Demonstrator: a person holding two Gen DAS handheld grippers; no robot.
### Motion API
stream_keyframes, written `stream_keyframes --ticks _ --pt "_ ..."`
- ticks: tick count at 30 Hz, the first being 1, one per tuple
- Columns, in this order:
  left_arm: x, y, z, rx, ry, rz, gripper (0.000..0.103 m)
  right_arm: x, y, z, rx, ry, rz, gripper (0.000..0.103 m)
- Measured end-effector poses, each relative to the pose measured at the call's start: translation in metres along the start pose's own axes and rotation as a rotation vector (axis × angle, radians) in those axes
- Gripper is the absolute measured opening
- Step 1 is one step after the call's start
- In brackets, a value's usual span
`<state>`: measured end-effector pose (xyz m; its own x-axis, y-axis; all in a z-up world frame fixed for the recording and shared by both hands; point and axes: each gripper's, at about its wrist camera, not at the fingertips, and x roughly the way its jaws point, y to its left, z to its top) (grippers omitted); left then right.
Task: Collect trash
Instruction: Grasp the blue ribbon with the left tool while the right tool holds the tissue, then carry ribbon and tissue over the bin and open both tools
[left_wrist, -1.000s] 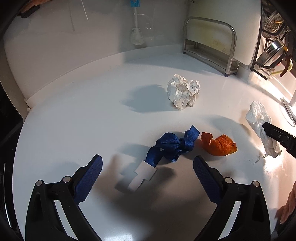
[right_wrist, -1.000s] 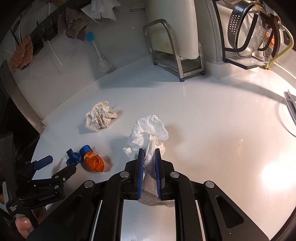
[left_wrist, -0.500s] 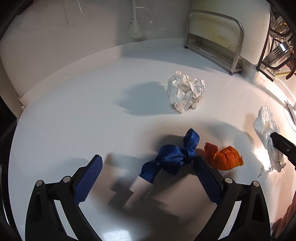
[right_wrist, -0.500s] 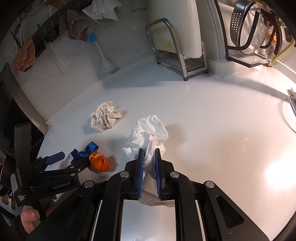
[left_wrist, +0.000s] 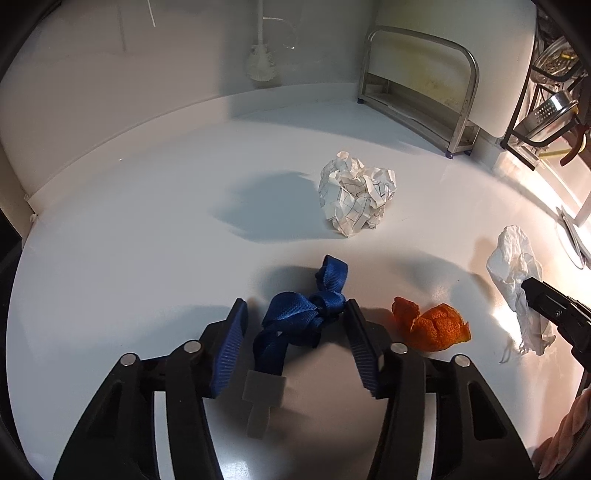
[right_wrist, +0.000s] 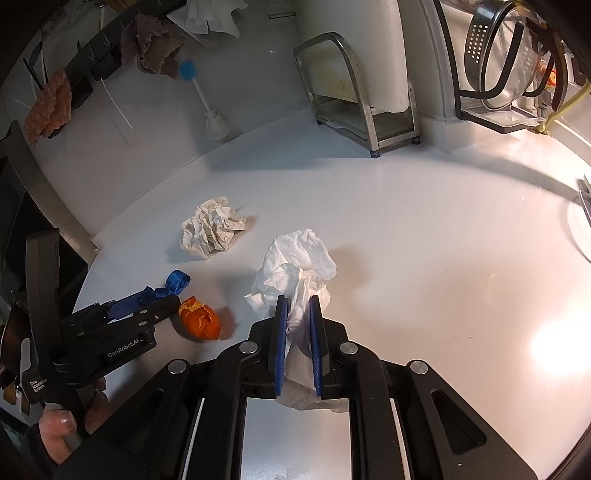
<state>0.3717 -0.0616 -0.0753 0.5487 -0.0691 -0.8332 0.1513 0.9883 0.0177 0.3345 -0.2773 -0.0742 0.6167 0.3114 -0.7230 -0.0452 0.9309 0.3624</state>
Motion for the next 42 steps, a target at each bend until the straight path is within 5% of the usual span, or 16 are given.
stream_keyframes --ticks 7,21,27,42 --pt "-0.005 -0.004 -0.005 0.019 -0.016 -0.008 0.023 0.001 0.002 0.000 -0.008 0.002 0.003 0.011" --pt "-0.061 0.000 -0.035 0.013 -0.167 0.055 0.022 -0.021 0.014 -0.021 -0.033 -0.023 -0.001 0.011" --pt "-0.104 -0.009 -0.061 0.062 -0.219 0.051 0.022 -0.052 0.029 -0.058 -0.036 -0.026 -0.025 0.011" --pt "-0.184 -0.030 -0.162 0.089 -0.175 -0.070 0.022 -0.156 0.050 -0.192 0.051 -0.038 -0.060 0.011"
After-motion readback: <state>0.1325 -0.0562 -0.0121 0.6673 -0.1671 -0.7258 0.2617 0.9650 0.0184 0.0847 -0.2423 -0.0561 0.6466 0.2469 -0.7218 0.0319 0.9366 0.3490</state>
